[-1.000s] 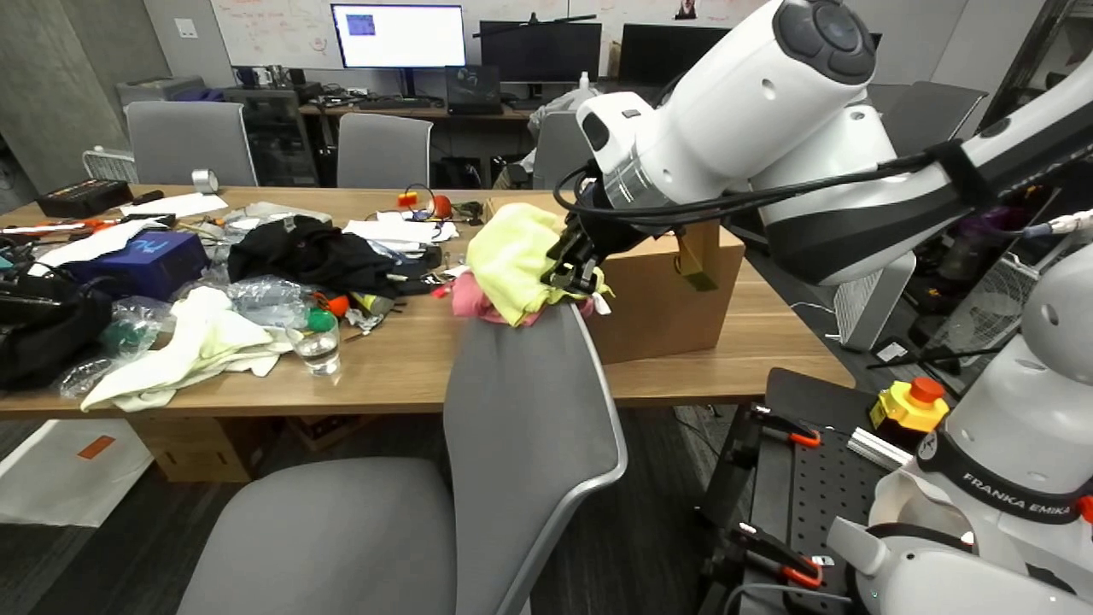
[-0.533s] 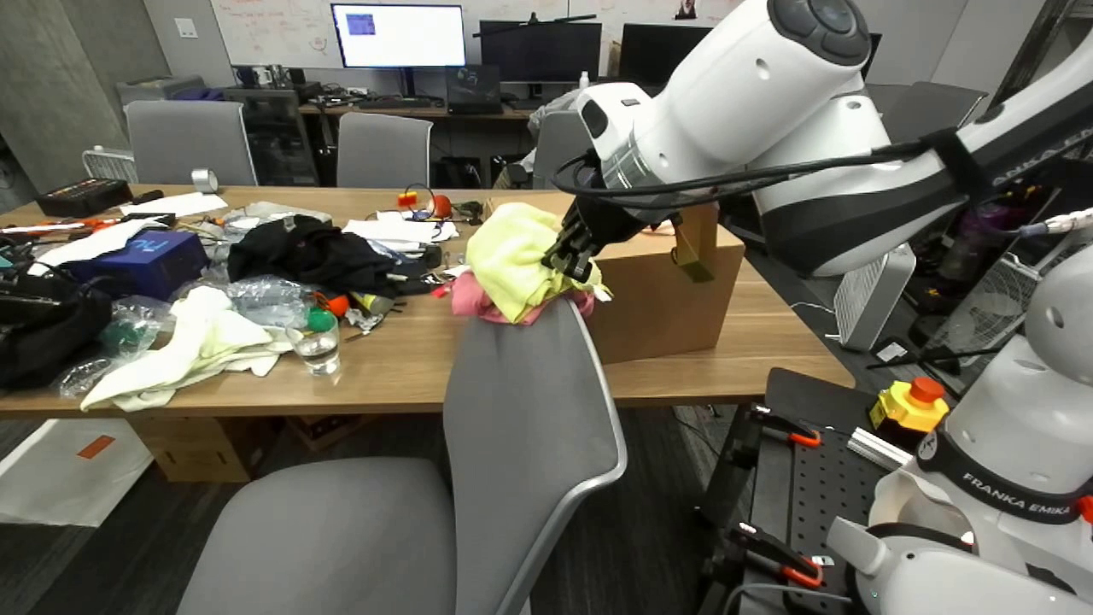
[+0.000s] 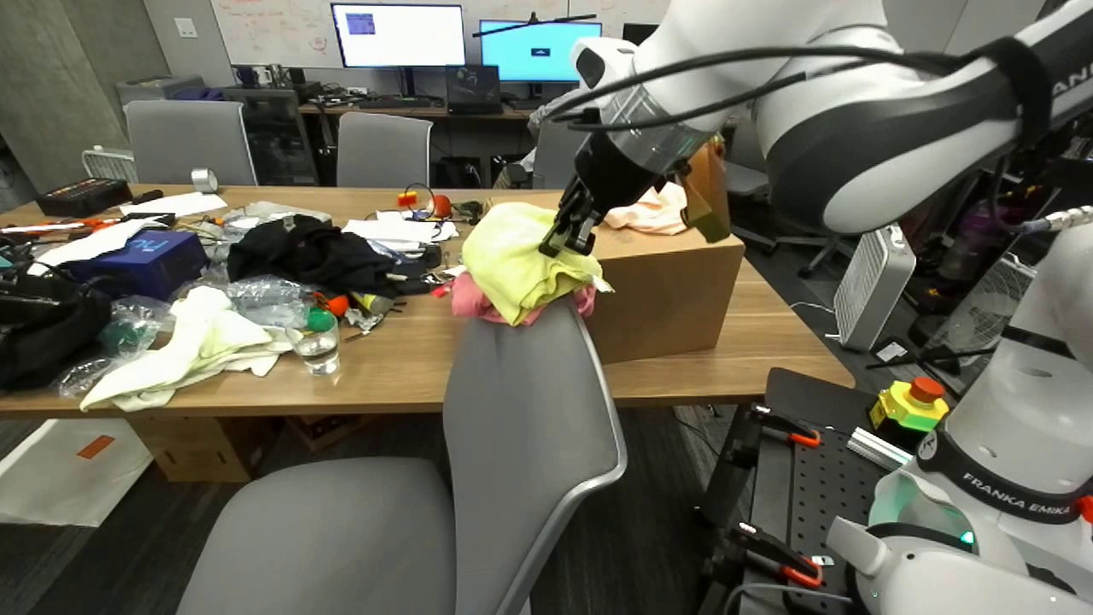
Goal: Put the shirts on the chair onto the box
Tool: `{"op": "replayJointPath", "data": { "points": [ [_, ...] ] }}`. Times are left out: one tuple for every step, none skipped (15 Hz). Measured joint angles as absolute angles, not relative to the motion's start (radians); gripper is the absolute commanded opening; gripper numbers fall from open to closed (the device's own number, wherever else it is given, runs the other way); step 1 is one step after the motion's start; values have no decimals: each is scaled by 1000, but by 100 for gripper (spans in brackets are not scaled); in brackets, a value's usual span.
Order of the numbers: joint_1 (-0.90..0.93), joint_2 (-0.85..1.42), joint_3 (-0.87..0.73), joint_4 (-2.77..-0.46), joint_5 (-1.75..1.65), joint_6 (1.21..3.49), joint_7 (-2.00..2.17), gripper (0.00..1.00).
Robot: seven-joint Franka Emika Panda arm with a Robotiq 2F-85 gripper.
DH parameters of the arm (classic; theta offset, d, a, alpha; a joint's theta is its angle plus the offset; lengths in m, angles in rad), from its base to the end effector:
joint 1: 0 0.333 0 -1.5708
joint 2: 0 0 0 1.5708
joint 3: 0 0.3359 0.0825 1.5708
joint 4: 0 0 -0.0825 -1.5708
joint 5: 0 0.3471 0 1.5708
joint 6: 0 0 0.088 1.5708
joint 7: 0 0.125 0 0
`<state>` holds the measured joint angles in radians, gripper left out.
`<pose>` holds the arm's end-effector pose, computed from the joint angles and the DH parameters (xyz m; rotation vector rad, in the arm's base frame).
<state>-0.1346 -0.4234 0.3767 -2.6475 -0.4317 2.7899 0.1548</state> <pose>0.3891 0.1193 0.4518 2.6568 0.6319 0.7991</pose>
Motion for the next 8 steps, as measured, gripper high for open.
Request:
{"op": "replayJointPath", "data": {
  "points": [
    [-78, -432, 328, -2629, -388, 2742, 105, 1],
    [-32, -445, 285, -2607, -352, 2693, 61, 1],
    [3, -461, 250, -2583, -324, 2642, 24, 1],
    [26, -479, 222, -2556, -309, 2593, -3, 1],
    [39, -495, 200, -2530, -301, 2548, -25, 1],
    [45, -510, 182, -2504, -300, 2509, -40, 1],
    [46, -522, 168, -2480, -300, 2479, -51, 1],
    [46, -531, 155, -2458, -300, 2453, -59, 1]
  ]
}}
